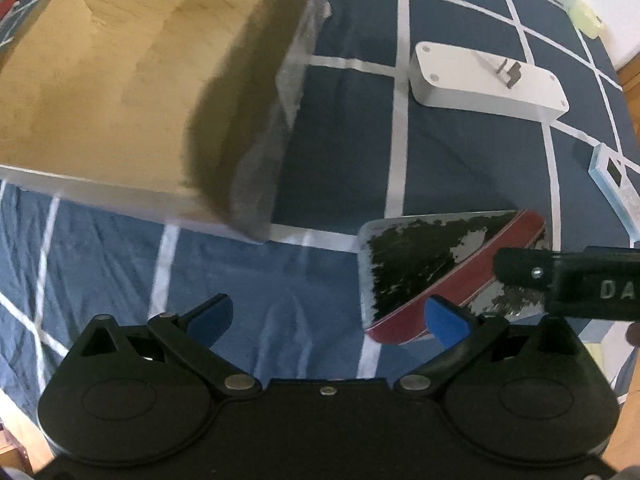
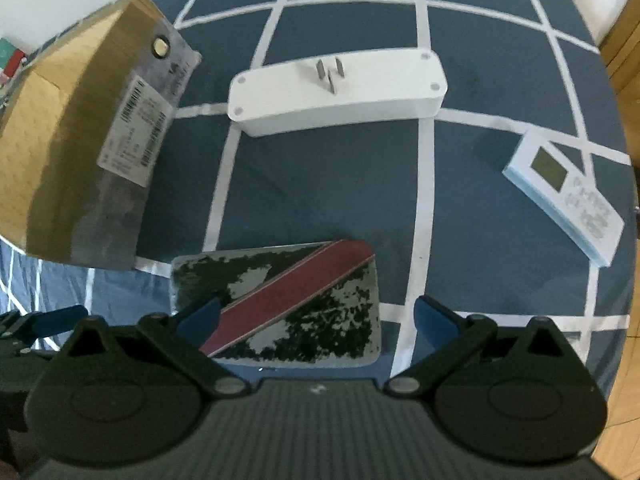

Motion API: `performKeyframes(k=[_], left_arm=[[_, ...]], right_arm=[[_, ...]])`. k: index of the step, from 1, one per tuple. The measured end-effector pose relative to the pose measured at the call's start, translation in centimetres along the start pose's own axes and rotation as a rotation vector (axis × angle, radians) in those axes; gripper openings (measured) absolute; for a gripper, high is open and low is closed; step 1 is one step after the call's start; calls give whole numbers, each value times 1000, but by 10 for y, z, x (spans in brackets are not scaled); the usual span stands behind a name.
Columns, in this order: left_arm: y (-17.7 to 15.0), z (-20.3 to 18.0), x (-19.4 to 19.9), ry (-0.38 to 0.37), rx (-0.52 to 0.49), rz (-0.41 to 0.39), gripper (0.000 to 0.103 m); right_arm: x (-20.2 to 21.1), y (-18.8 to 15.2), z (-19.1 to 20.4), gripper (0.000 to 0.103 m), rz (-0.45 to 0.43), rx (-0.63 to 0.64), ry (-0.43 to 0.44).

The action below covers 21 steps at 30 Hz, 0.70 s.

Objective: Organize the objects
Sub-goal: 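Move the right tool toward the camouflage phone case with red strap, then close the right gripper on the camouflage phone case and lift it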

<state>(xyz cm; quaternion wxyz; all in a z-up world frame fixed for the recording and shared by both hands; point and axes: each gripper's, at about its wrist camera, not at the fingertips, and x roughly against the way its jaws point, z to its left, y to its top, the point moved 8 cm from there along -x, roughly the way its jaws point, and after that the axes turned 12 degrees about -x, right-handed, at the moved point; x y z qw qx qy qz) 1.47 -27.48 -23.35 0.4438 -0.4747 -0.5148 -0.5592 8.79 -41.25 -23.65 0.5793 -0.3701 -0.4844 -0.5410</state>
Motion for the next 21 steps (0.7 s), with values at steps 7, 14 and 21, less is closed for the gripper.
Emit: performKeyframes(k=[7, 14, 21], left_arm=[[4, -16, -21, -51, 10, 54, 103], [9, -29, -27, -103, 13, 62, 101], [9, -37, -27, -174, 35, 48, 87]], right_arm=[[-21, 2, -3, 101, 58, 29, 3], [-28, 3, -3, 97, 78, 35, 10], [-27, 7, 1, 90, 64, 59, 15]])
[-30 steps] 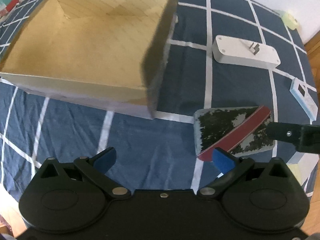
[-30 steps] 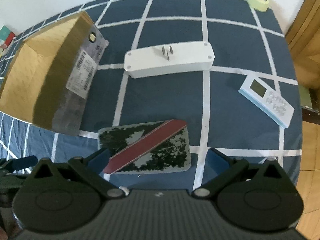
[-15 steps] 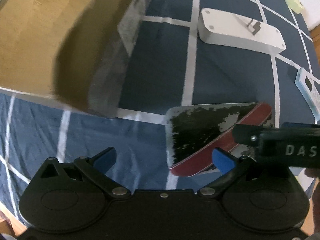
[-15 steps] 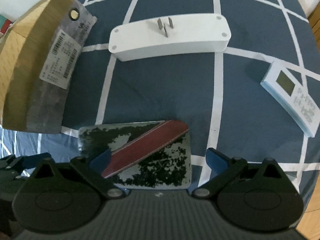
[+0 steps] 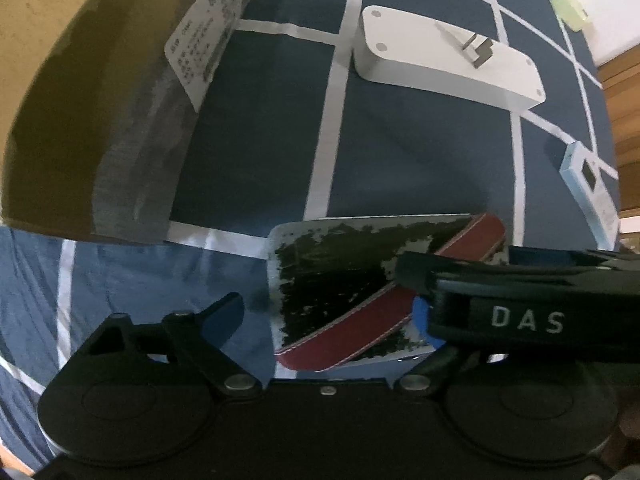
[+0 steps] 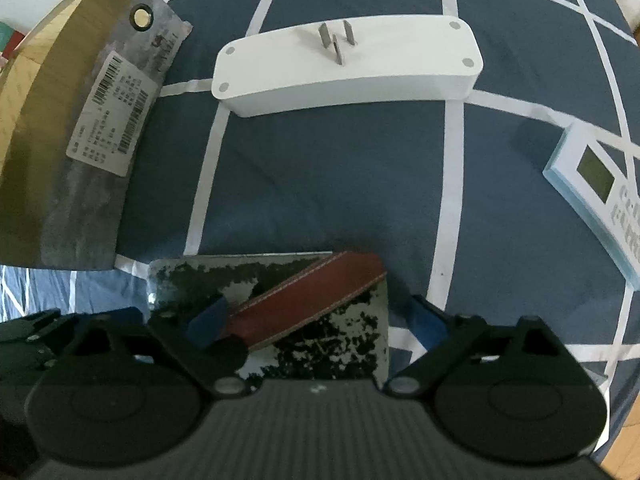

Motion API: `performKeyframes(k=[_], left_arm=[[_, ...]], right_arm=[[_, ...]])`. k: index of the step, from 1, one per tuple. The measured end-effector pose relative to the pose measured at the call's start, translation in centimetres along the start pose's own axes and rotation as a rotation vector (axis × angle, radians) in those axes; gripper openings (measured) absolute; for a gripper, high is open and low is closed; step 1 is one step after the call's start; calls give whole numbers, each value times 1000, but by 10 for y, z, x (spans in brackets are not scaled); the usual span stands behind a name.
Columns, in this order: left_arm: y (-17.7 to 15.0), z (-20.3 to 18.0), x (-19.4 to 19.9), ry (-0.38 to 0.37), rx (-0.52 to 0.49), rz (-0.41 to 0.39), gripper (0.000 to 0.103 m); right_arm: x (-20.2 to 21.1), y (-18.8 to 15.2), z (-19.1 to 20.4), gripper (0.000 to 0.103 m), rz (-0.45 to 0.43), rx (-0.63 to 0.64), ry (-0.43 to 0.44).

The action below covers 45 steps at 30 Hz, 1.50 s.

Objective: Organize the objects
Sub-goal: 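Close the right gripper on the camouflage phone case and lift it, then carry the phone case with the right gripper over the cardboard box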

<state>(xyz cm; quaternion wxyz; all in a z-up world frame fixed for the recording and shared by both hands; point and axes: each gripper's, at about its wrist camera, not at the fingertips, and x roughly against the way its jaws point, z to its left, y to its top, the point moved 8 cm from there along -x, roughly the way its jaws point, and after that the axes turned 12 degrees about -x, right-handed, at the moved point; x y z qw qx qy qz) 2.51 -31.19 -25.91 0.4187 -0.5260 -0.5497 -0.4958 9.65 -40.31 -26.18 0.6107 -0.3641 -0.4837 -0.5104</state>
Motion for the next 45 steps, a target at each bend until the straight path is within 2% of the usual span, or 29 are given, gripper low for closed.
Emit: performKeyframes(k=[3, 16, 17, 18, 22, 33, 45], left_arm=[[0, -4, 1, -33, 13, -6, 80], [4, -3, 3, -7, -2, -9, 77], [3, -3, 5, -3, -7, -12, 77], [2, -2, 8, -1, -13, -16, 77], [1, 0, 20, 12, -33, -39, 77], [-9, 11, 74, 45, -95, -131, 77], [-10, 44, 139, 63, -171, -209, 77]], right_arm=[[1, 2, 2, 83, 5, 2, -1], [2, -2, 4, 81, -12, -38, 16], [4, -3, 4, 81, -17, -41, 21], [6, -3, 6, 81, -43, -101, 30], [17, -7, 13, 81, -79, -117, 46], [64, -24, 45, 81, -179, -127, 54], [113, -31, 105, 81, -287, -178, 68]])
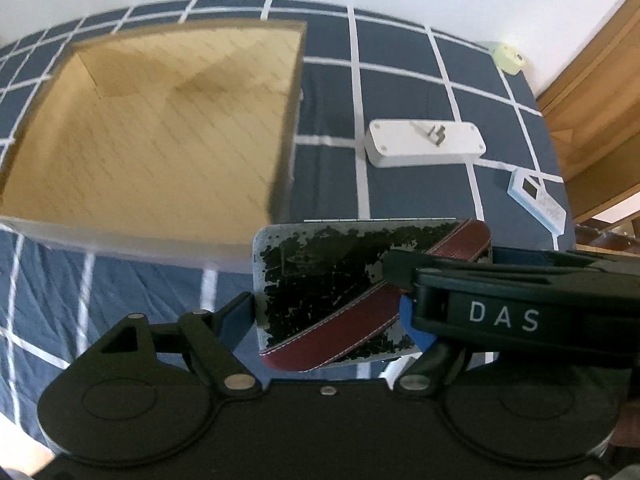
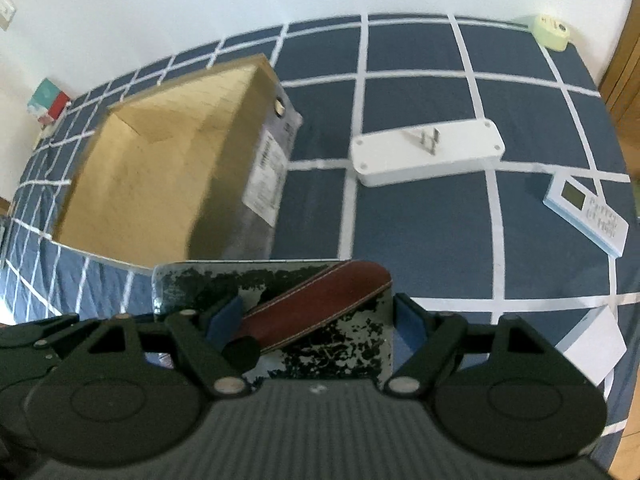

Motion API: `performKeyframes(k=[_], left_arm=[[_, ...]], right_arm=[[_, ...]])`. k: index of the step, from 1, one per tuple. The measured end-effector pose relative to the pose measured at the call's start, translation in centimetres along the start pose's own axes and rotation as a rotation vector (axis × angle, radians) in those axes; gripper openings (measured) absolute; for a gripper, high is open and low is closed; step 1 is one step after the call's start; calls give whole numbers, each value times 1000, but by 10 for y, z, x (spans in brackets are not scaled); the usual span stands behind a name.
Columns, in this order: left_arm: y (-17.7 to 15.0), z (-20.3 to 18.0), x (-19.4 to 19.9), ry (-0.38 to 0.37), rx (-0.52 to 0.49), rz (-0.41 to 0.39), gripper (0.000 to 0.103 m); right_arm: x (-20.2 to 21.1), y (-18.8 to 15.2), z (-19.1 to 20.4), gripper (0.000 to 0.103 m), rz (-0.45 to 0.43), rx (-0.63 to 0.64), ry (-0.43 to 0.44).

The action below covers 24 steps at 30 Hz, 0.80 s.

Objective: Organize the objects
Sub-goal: 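Carry the phone case with the right gripper over the cardboard box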

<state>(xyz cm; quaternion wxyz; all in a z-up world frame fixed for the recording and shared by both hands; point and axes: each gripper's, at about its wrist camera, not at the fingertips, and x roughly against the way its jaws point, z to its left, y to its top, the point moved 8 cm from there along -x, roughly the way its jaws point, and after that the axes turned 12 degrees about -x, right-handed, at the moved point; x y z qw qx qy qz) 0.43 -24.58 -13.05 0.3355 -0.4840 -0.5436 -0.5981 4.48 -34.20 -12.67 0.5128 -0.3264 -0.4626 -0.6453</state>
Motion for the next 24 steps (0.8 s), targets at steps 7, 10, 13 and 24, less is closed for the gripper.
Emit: performKeyframes(k=[7, 10, 13, 24], left_arm=[[8, 36, 24, 0, -57, -28, 77], [11, 54, 31, -1, -76, -38, 77], [15, 73, 36, -3, -95, -48, 77], [26, 126, 43, -19, -154, -69, 77]], right_arm=[[6, 3, 43, 81, -56, -59, 0], [4, 5, 63, 81, -75, -72, 1], [1, 8, 82, 81, -93, -87, -1], [-15, 14, 134, 81, -153, -151, -19]])
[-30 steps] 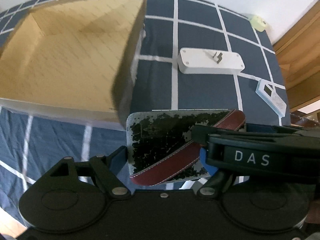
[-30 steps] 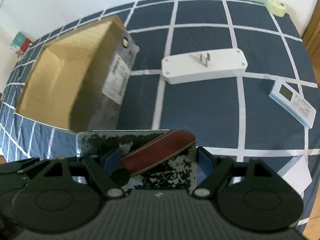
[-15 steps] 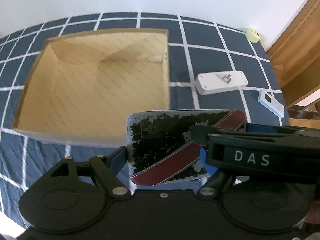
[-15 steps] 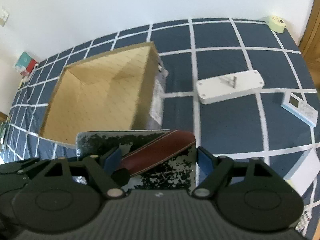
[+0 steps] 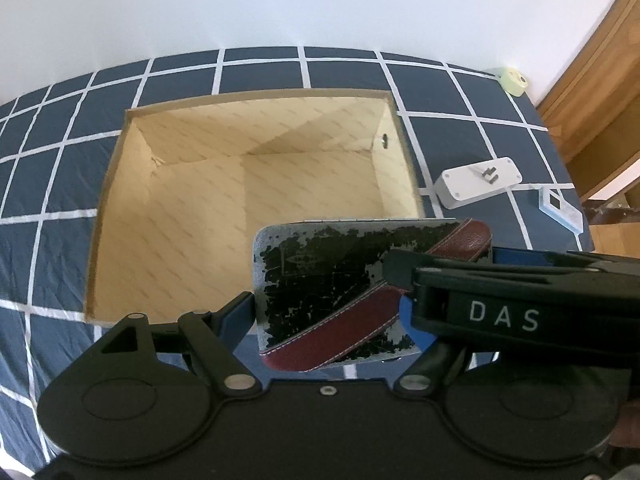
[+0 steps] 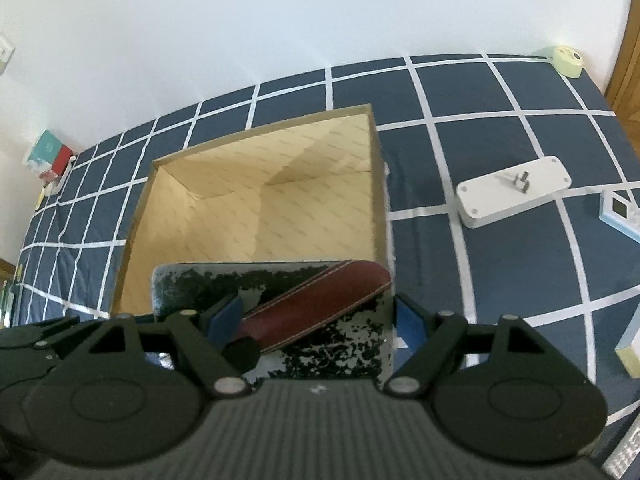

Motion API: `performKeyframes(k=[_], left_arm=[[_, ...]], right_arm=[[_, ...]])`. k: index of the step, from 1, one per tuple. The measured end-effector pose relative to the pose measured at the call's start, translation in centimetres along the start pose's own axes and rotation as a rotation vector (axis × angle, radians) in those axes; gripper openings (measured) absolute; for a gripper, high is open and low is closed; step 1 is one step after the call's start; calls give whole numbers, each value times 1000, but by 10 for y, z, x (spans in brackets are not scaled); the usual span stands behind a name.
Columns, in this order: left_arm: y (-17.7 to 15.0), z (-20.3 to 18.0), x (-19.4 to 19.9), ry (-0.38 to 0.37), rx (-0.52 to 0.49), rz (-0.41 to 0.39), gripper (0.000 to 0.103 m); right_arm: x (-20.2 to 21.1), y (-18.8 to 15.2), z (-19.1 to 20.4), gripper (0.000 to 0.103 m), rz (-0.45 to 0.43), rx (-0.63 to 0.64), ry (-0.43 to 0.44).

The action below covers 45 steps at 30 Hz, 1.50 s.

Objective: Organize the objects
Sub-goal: 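Carry the phone case with the right gripper over the cardboard box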

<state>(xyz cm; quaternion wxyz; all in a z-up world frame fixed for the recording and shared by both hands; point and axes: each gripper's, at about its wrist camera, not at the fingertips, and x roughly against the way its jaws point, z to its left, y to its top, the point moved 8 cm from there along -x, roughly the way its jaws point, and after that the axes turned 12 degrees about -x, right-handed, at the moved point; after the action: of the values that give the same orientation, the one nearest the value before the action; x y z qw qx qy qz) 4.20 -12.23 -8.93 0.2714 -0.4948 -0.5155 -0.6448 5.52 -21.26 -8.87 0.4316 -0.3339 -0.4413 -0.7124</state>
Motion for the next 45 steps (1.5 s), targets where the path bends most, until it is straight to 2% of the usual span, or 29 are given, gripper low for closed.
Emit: performKeyframes(k=[9, 18, 37, 45], left_arm=[[3, 38, -3, -26, -2, -4, 77], [25, 68, -24, -49, 13, 1, 77], [60, 121, -122, -74, 59, 112, 77], [72, 133, -153, -78, 60, 142, 77]], right_arm=[[-16, 3, 33, 81, -9, -3, -26], [-45, 28, 53, 81, -5, -6, -58], [-163, 71, 53, 81, 115, -25, -85], [-196, 88, 48, 81, 137, -41, -90]])
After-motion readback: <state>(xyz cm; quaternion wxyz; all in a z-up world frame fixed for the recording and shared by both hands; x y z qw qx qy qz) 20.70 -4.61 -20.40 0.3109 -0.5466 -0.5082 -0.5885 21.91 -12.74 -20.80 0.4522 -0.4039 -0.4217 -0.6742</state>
